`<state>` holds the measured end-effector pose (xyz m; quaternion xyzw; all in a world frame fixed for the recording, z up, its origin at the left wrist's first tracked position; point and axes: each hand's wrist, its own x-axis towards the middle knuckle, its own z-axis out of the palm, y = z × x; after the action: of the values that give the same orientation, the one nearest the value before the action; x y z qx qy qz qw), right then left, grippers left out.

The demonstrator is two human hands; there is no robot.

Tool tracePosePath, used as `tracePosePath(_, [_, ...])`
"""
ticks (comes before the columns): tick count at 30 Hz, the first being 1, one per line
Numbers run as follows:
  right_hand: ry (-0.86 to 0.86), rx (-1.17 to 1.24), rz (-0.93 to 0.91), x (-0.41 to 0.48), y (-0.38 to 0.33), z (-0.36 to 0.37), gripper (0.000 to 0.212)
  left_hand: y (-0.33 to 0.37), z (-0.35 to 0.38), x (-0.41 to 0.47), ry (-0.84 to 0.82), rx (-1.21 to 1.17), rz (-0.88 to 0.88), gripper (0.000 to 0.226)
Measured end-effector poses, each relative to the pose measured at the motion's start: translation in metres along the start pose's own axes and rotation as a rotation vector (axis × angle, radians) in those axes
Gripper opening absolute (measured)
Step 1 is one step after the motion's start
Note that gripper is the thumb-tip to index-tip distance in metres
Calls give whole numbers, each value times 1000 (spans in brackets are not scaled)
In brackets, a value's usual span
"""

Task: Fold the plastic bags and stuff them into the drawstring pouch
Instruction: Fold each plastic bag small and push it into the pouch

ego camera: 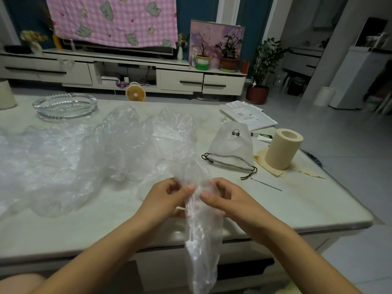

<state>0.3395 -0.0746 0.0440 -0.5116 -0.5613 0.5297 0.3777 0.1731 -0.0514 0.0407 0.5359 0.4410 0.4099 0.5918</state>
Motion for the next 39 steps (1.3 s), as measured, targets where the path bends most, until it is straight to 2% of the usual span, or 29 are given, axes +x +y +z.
tracePosePath(2, [13,96,-17,2,-2,2,42,-1,1,-1,-31,24,3,9])
tracePosePath(5, [88,112,-80,3,-4,4,12,0,2,0,-80,1,-20,8])
tracePosePath(7, [133,91,-68,3,-3,4,30,0,1,2,-127,-68,-68,9])
tracePosePath(10, [175,67,-108,4,-1,3,52,-1,-2,5,-172,-306,-244,40])
tracePosePath(13, [237,9,-193,7,3,2,58,-2,-2,4,-274,-248,-292,50])
tracePosePath(15, [263,7,-216,9,6,3,59,-5,-1,3,-261,-175,-243,43])
tracePosePath(17, [255,79,-200,10,7,1,54,-8,0,3,-185,-99,-166,23])
tracePosePath(19, [184,306,-147,7,2,-1,28,-10,1,1,-118,-6,-93,12])
tracePosePath(20, [118,438,-98,5,-1,-4,23,-10,2,0,-90,17,-62,10])
tracePosePath(21, [45,523,-51,1,-5,-5,30,-10,3,-1,-65,31,-30,8])
tracePosePath(23, [-99,437,-5,-4,-8,-5,35,-8,5,-3,-27,60,41,5])
tracePosePath(25, [-144,256,21,-7,-5,-1,33,-7,4,-3,6,88,89,5])
tracePosePath(29, [107,286,41,0,7,7,20,-8,3,-2,21,97,92,8])
tracePosePath(32, [191,272,17,5,8,8,25,-8,3,0,-1,-51,-55,5])
tracePosePath(35, [184,236,-21,4,5,7,44,-6,2,2,-139,-314,-281,28])
tracePosePath(37, [181,180,-87,3,5,6,50,-5,2,1,-221,-331,-334,47])
tracePosePath(39, [212,111,-162,4,7,6,51,-6,2,0,-255,-256,-307,45])
